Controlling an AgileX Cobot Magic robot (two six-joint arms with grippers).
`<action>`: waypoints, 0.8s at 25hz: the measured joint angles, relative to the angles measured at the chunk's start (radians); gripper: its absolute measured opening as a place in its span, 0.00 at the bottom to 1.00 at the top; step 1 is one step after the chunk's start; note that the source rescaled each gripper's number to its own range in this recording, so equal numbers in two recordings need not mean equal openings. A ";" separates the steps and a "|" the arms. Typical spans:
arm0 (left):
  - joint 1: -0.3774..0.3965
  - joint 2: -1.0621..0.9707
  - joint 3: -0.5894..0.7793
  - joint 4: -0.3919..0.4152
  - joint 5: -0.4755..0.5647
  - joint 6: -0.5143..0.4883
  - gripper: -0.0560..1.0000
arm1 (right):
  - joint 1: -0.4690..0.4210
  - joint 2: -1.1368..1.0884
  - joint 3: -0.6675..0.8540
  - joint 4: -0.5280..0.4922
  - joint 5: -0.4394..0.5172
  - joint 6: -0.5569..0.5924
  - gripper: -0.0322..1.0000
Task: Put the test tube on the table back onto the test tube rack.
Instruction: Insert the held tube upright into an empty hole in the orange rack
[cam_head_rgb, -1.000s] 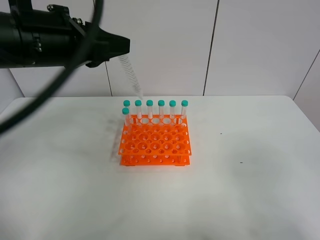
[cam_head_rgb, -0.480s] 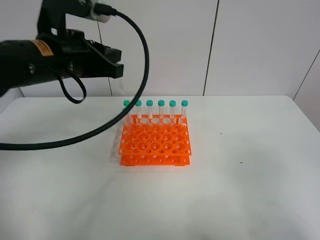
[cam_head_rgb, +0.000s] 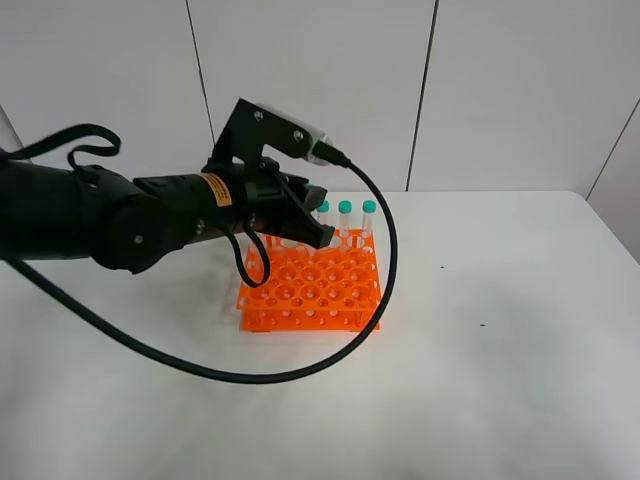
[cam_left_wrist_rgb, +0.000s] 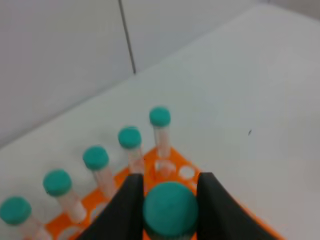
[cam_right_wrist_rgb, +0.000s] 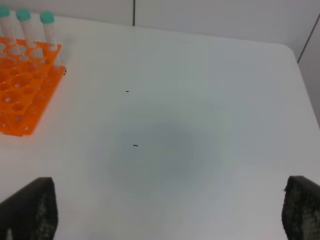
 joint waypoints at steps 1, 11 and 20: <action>0.013 0.024 -0.008 0.001 0.000 0.000 0.07 | 0.000 0.000 0.000 0.000 0.000 0.000 1.00; 0.136 0.122 -0.079 0.024 -0.058 0.000 0.07 | 0.000 0.000 0.000 0.000 0.000 0.000 1.00; 0.161 0.176 -0.083 0.065 -0.095 0.004 0.07 | 0.000 0.000 0.000 0.000 0.000 0.000 1.00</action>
